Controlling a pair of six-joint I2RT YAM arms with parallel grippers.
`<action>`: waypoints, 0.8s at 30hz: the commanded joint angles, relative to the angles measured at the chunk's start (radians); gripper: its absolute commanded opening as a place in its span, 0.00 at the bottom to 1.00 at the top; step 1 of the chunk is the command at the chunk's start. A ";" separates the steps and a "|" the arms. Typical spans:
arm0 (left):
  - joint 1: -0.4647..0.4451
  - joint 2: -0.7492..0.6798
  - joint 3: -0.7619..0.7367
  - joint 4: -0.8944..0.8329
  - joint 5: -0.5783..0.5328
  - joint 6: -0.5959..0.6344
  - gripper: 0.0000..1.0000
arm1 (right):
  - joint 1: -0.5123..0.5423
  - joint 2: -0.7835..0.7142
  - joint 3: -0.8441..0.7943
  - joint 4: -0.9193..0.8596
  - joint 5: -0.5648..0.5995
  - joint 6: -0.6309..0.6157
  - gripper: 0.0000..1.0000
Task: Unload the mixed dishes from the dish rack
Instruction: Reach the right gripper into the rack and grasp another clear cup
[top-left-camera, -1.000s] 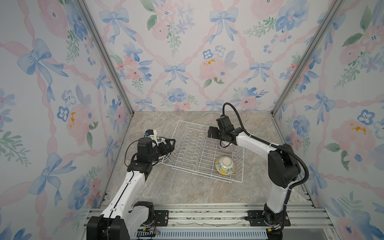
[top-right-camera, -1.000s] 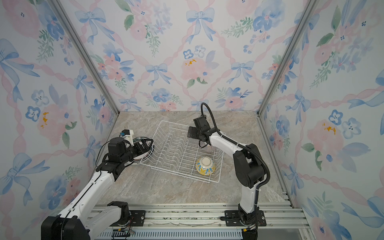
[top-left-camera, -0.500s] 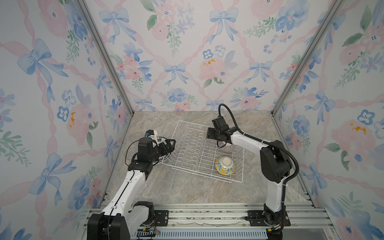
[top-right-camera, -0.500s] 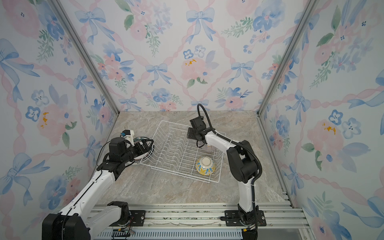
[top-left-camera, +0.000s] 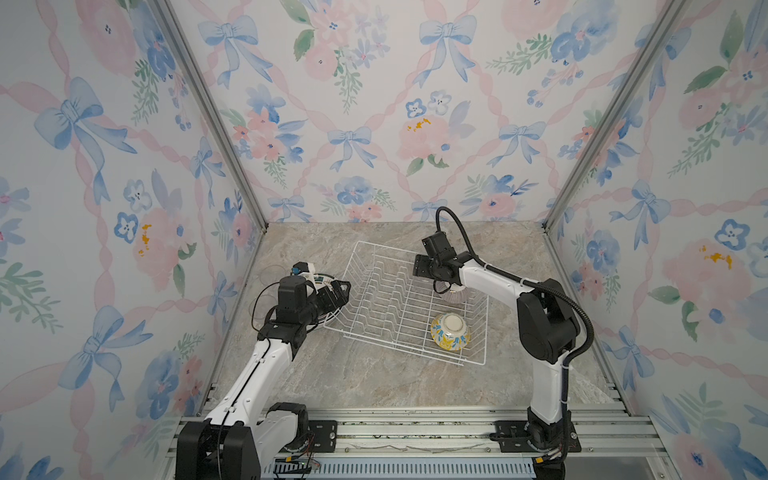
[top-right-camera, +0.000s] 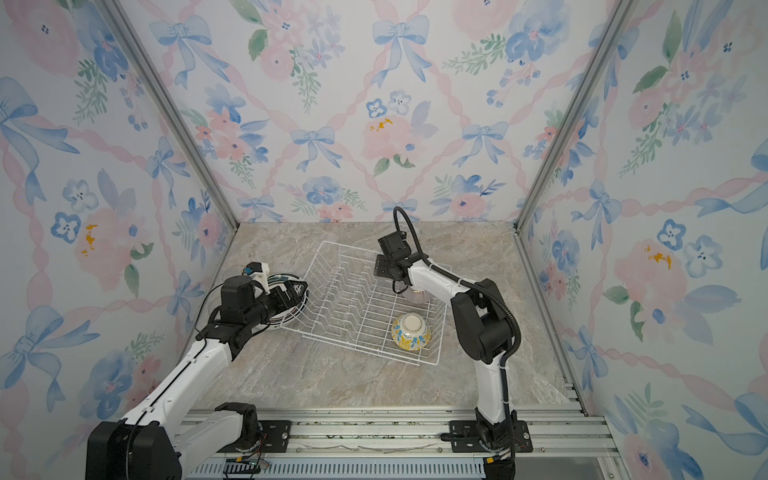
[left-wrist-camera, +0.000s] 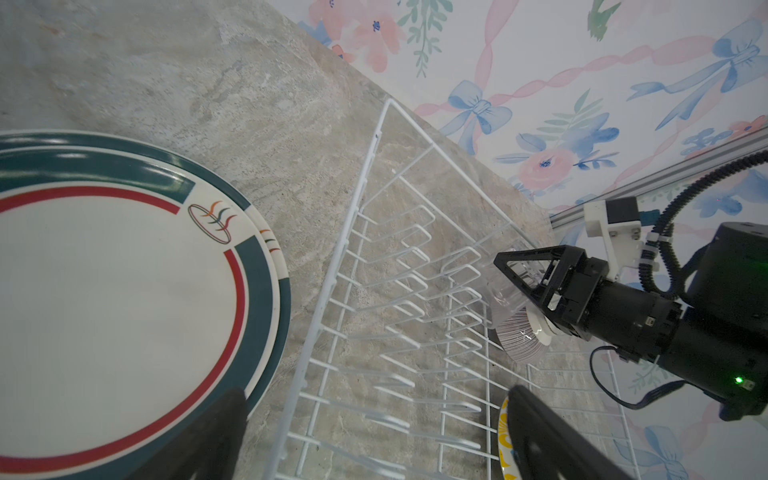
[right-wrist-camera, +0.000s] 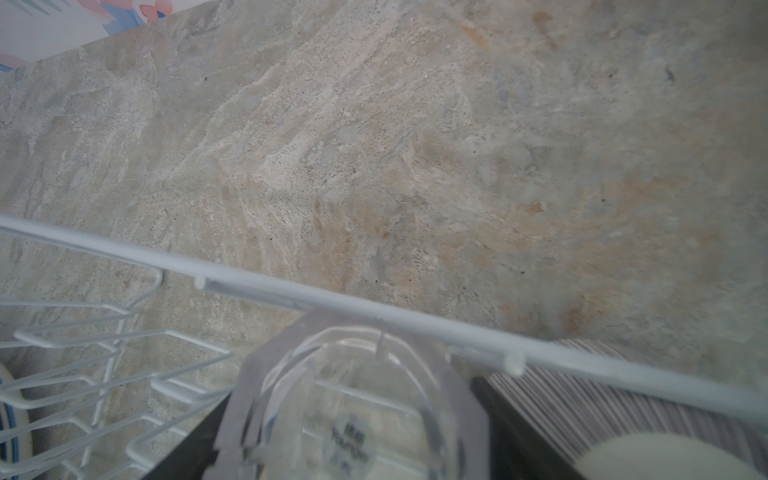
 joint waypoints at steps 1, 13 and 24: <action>-0.006 -0.009 -0.013 -0.018 -0.027 0.009 0.98 | 0.009 0.011 0.015 -0.035 0.004 0.005 0.73; -0.007 -0.025 -0.007 -0.048 -0.010 0.018 0.98 | 0.006 -0.104 -0.055 -0.022 -0.020 0.029 0.65; -0.027 -0.048 -0.002 -0.054 0.070 -0.012 0.98 | 0.010 -0.239 -0.175 0.031 -0.016 0.066 0.64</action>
